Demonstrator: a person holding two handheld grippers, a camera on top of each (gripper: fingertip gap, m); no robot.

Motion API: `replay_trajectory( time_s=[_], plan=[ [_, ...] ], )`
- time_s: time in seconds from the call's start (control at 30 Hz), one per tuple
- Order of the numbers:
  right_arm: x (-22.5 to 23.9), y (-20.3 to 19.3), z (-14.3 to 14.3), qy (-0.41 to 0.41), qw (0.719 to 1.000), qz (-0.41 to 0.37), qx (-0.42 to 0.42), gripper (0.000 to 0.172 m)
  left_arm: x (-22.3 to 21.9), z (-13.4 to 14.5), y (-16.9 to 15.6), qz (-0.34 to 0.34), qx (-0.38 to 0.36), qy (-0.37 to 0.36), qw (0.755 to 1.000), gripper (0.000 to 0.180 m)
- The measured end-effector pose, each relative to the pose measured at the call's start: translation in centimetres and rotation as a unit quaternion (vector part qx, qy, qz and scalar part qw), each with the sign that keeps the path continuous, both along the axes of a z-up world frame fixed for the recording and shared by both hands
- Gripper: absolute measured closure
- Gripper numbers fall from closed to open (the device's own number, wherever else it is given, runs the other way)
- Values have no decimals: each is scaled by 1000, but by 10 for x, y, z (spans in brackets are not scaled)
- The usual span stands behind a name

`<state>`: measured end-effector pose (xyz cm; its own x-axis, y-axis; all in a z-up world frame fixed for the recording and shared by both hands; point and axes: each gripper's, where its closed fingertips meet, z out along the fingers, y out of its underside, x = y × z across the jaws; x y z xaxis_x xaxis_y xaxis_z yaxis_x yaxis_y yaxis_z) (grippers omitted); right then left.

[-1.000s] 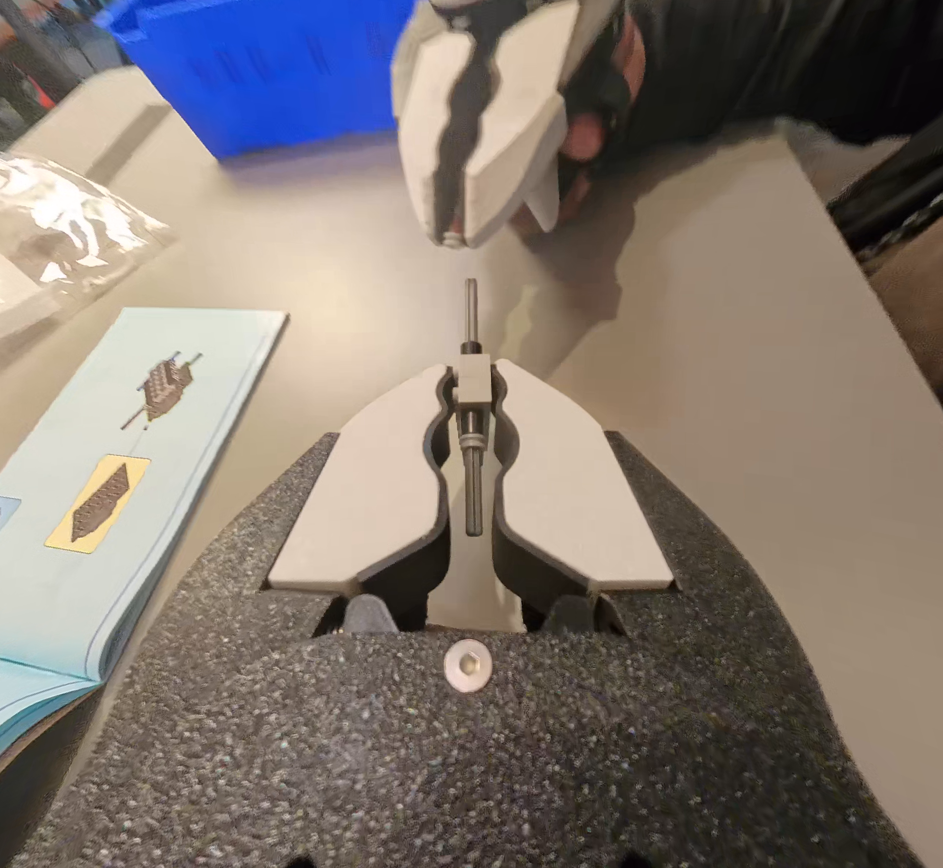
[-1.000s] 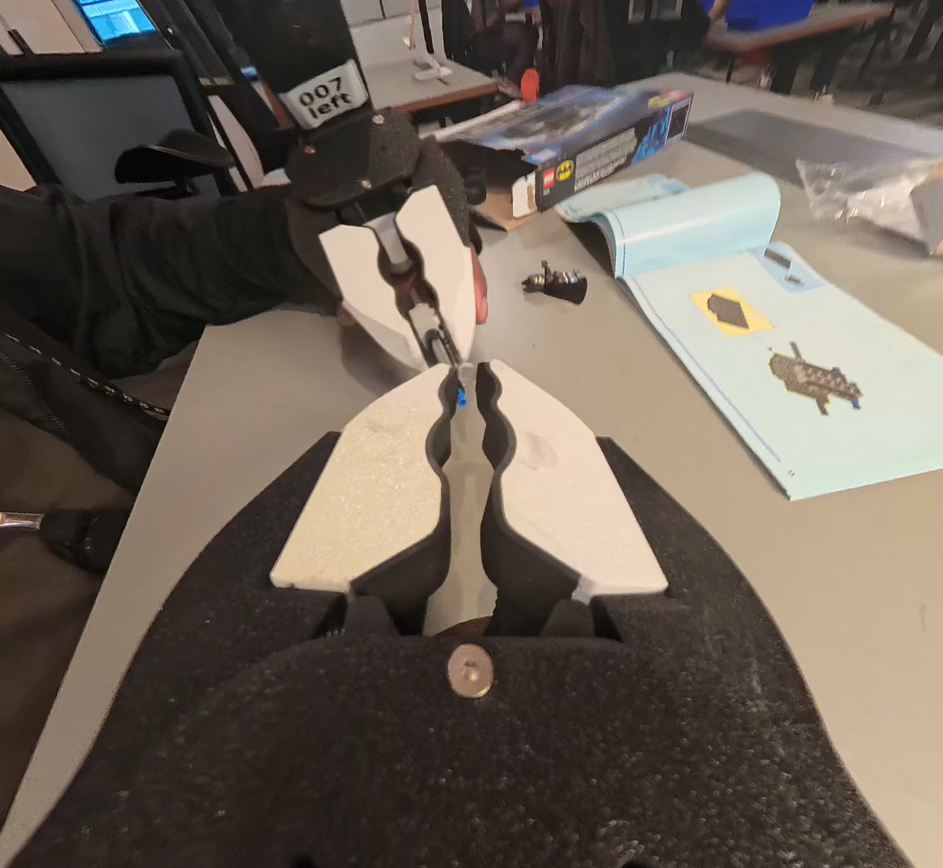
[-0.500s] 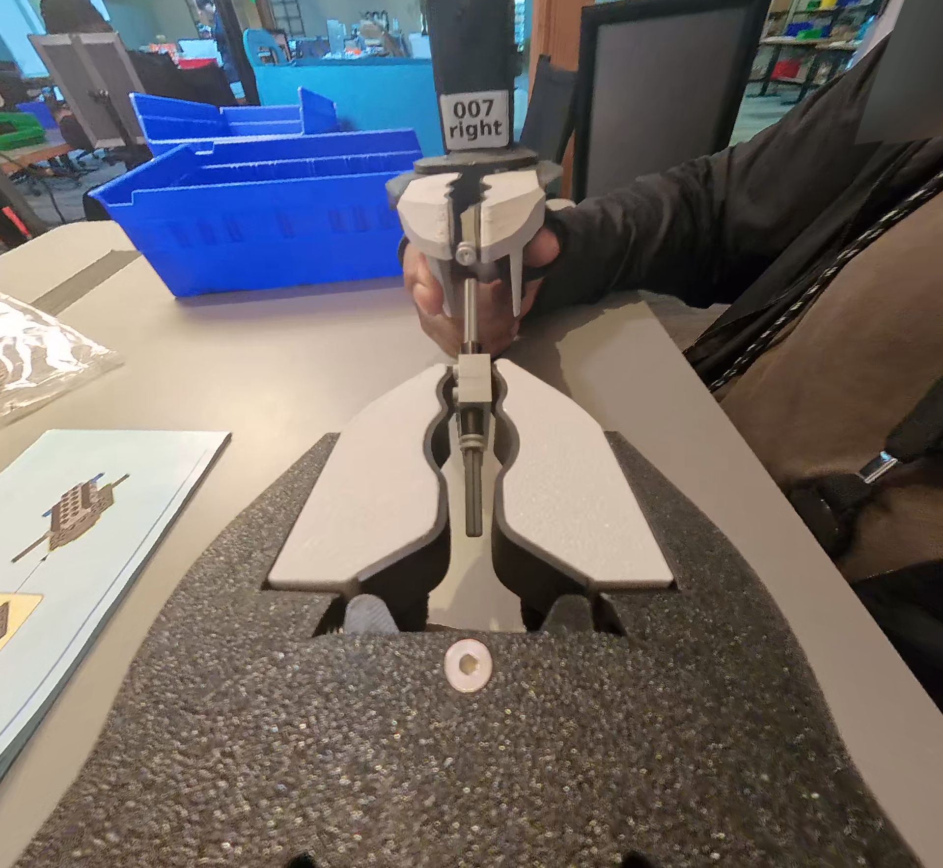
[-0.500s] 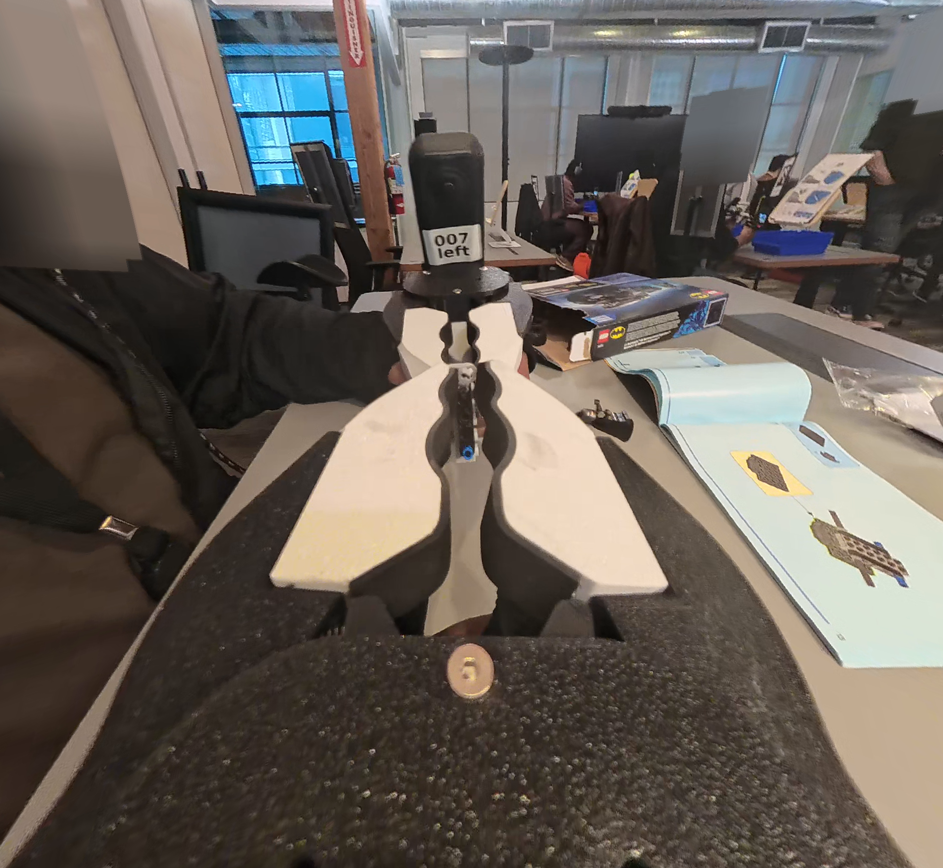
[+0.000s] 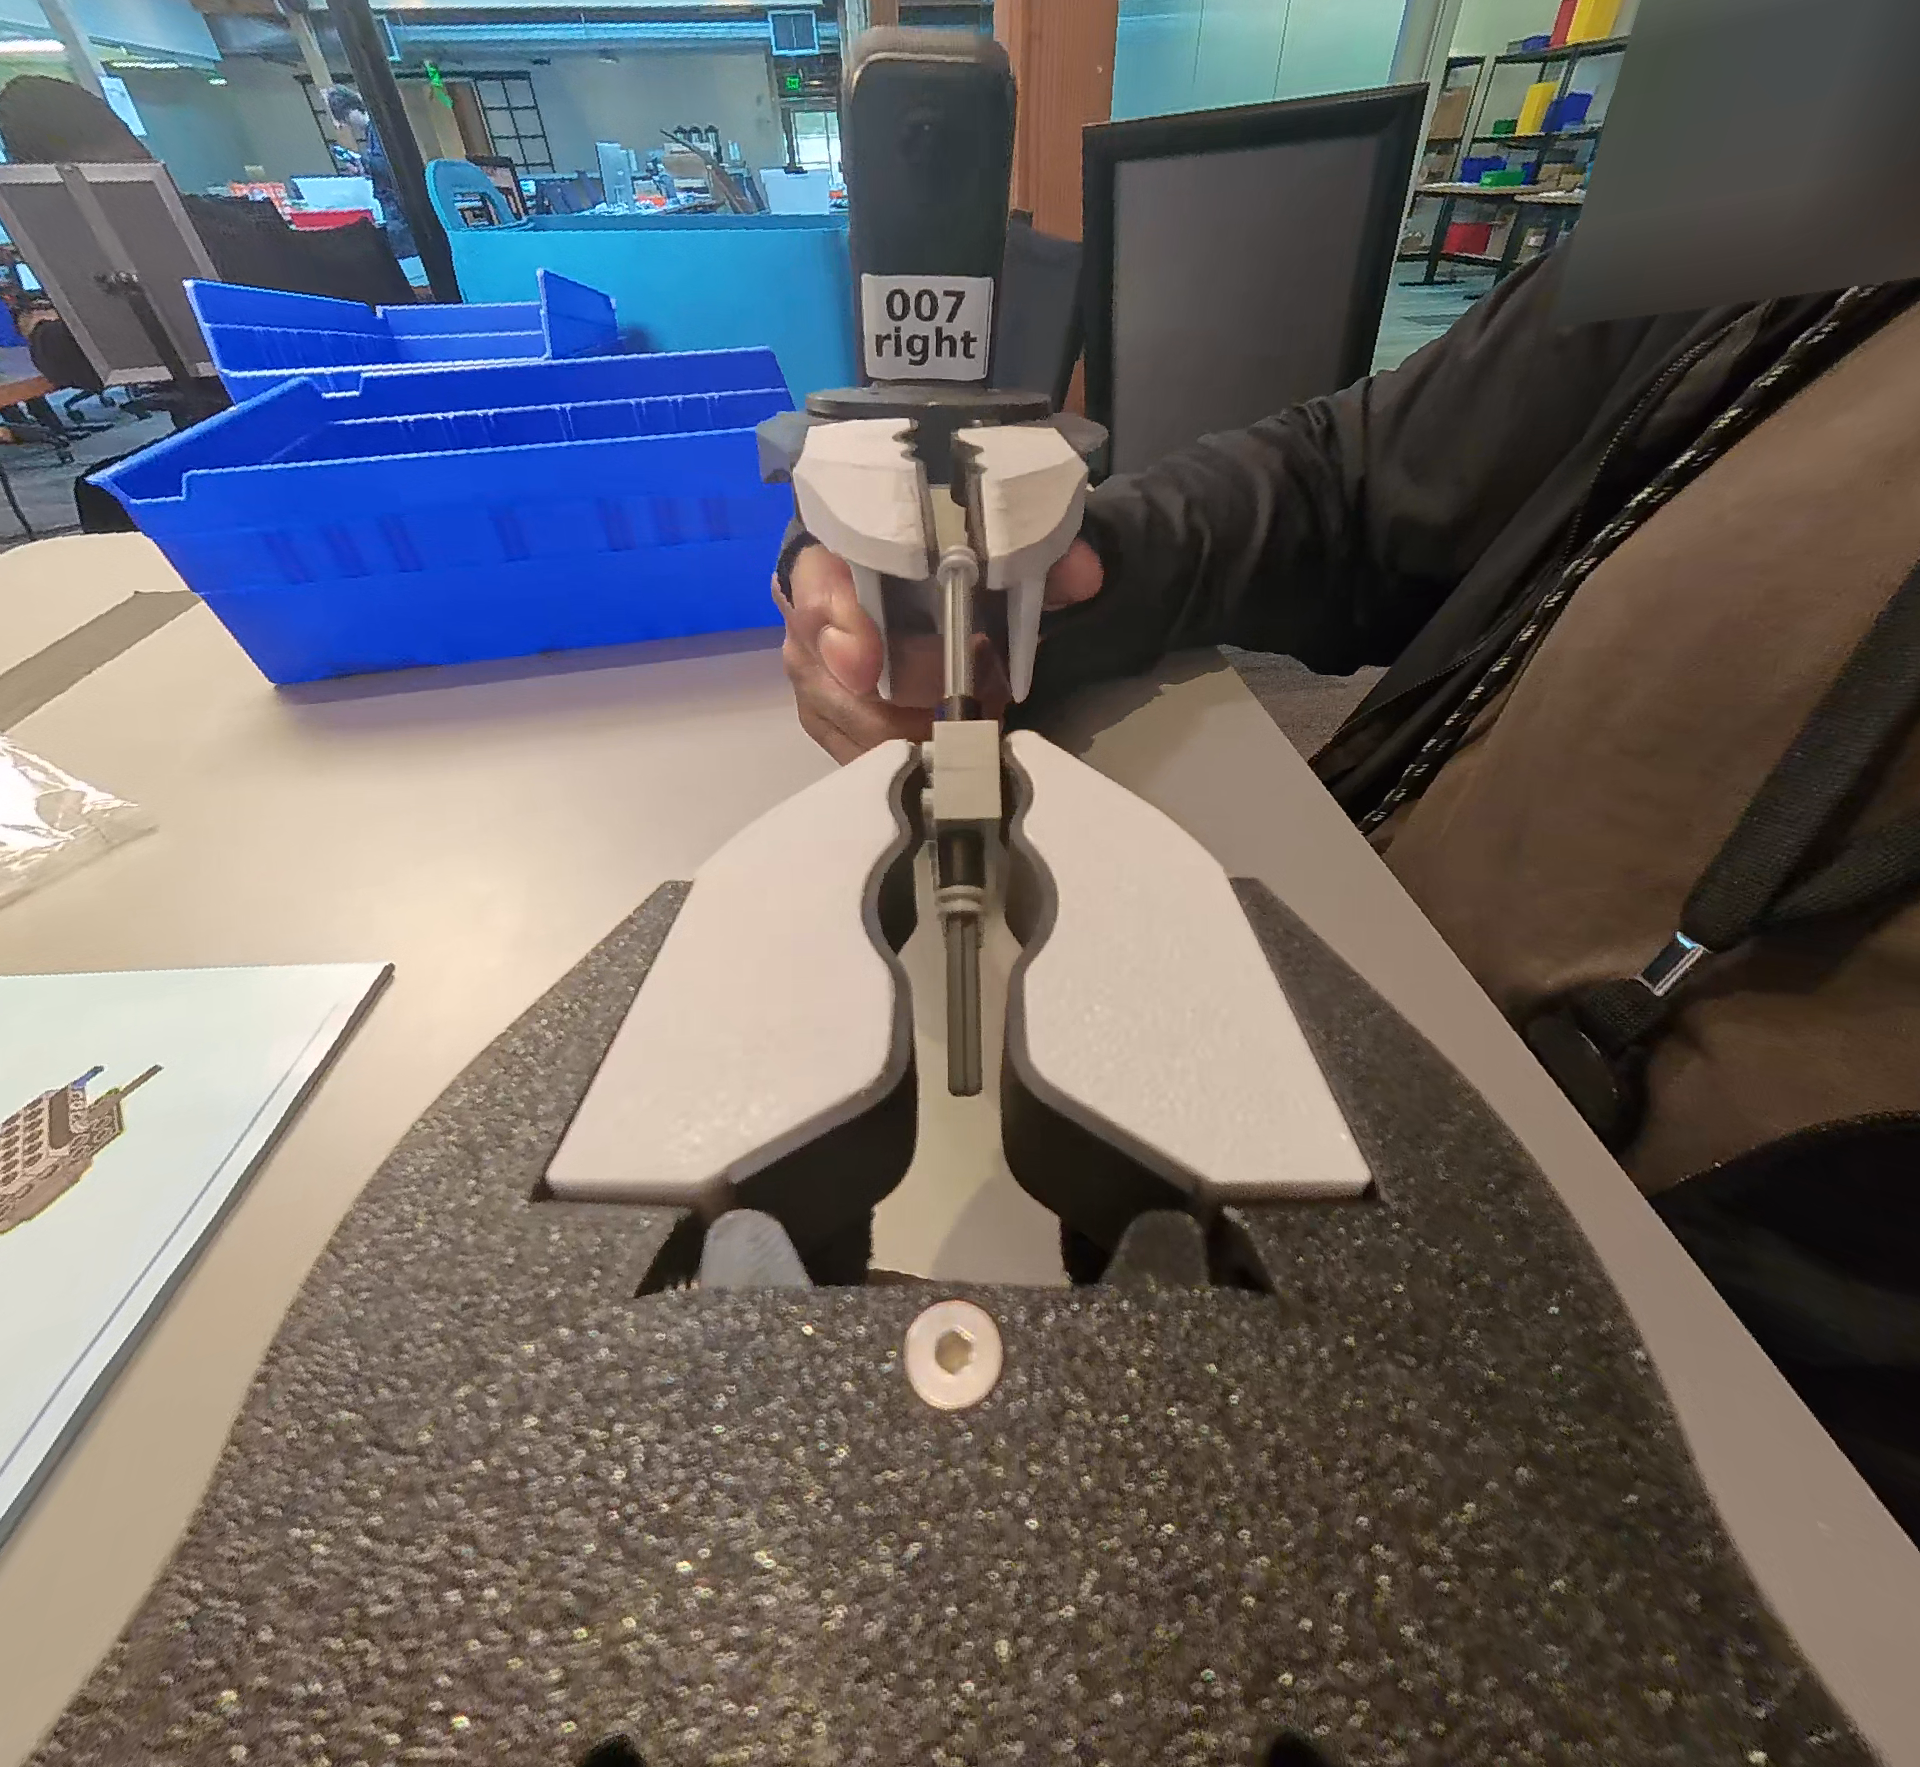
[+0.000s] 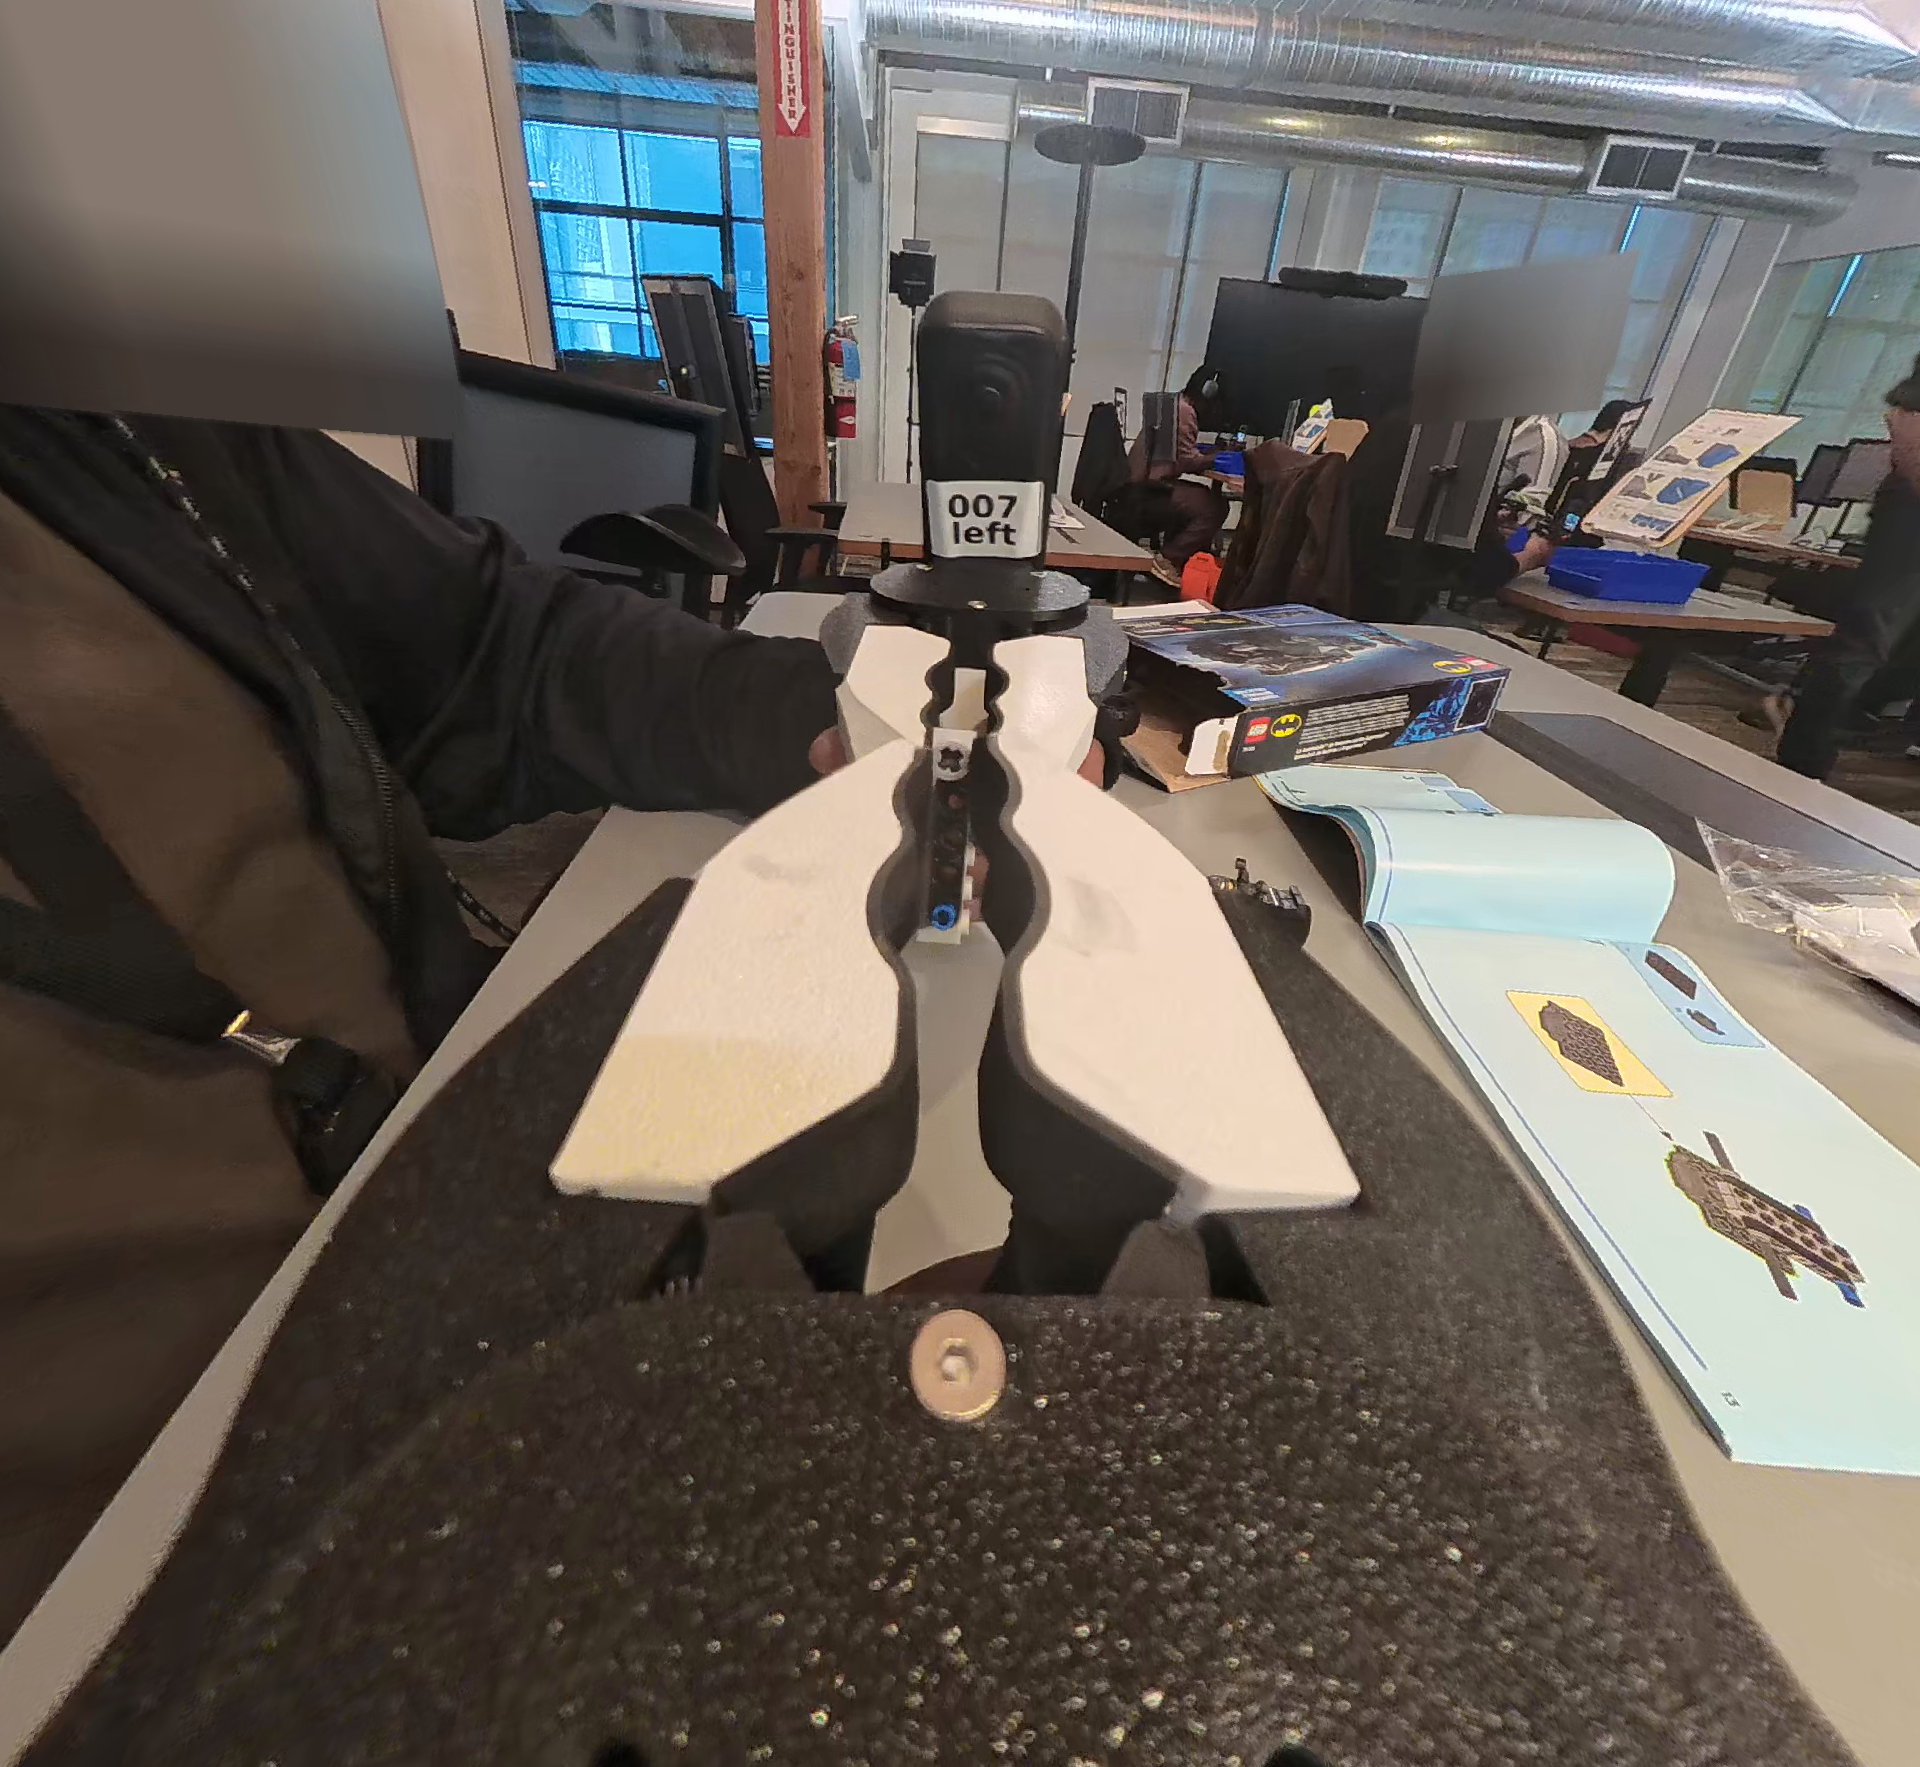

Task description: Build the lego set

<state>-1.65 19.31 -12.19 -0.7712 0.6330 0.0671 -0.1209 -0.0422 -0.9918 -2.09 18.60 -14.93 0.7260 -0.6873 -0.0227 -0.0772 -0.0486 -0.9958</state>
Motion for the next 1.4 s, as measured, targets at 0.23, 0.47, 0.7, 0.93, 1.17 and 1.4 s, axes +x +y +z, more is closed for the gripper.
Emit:
replay_trajectory(
  time_s=[0.23, 0.47, 0.7, 0.93, 1.17, 1.4],
  plan=[
    [5, -5, -3, -13, 1000, 26, 11, 165, 3, -2, -5, -11, -2, 28, 1000, 168],
    [11, -10, -7, 10, 998, 20, 61, 165, 7, -5, -9, -25, -13, 45, 999, 169],
    [6, -5, -18, -17, 994, 3, 104, 165, 3, -15, -6, -12, -48, 61, 997, 169],
    [-5, 3, -40, -48, 981, -43, 184, 165, -9, -32, -1, 27, -110, 107, 988, 169],
    [-11, 5, -47, -63, 977, -58, 194, 165, -15, -38, -1, 44, -132, 132, 981, 169],
    [-19, 10, -63, -71, 959, -99, 258, 165, -22, -50, 2, 73, -160, 173, 969, 169]
  ],
)
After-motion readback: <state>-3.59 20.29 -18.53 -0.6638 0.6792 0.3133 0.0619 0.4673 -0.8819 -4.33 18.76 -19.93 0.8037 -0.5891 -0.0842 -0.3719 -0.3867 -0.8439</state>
